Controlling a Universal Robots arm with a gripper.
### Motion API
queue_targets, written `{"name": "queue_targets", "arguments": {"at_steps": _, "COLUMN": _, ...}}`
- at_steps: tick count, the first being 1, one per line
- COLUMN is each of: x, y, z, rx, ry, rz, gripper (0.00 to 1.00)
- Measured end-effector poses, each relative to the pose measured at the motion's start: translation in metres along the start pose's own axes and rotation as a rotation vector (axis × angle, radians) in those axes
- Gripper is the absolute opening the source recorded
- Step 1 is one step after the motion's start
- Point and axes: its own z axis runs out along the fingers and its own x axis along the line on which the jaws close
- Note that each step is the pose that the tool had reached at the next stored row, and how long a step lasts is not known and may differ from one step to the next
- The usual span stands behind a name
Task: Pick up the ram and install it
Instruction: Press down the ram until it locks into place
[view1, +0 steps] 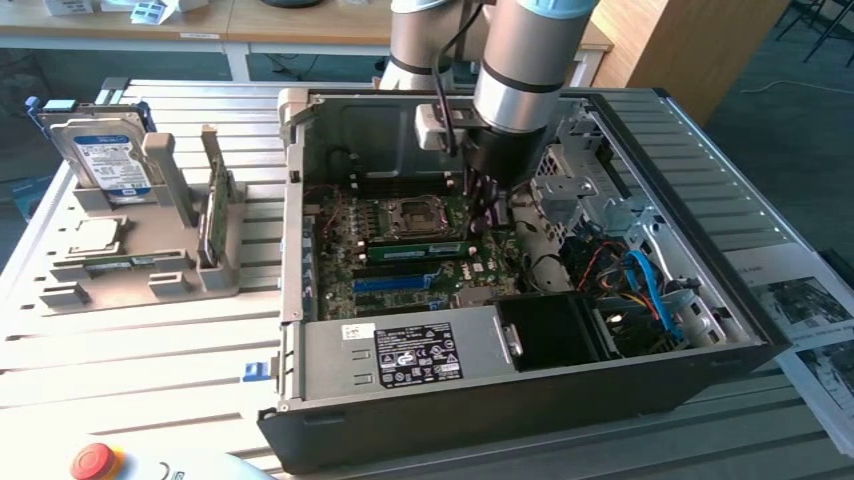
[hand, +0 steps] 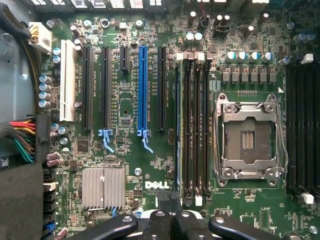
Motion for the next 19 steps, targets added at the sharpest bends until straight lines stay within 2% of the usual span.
{"name": "queue_targets", "arguments": {"at_steps": 4, "x": 0.0, "y": -0.0001, "z": 0.0047, "rx": 0.0, "ry": 0.0001, "rz": 0.0, "gripper": 0.1}}
{"name": "queue_targets", "arguments": {"at_steps": 10, "x": -0.0002, "y": -0.0002, "z": 0.0056, "rx": 0.0, "ry": 0.0, "rz": 0.0, "gripper": 0.1}}
{"name": "queue_targets", "arguments": {"at_steps": 19, "x": -0.0084, "y": -0.0001, "z": 0.0097, "rx": -0.0001, "ry": 0.0002, "rz": 0.0, "gripper": 0.1}}
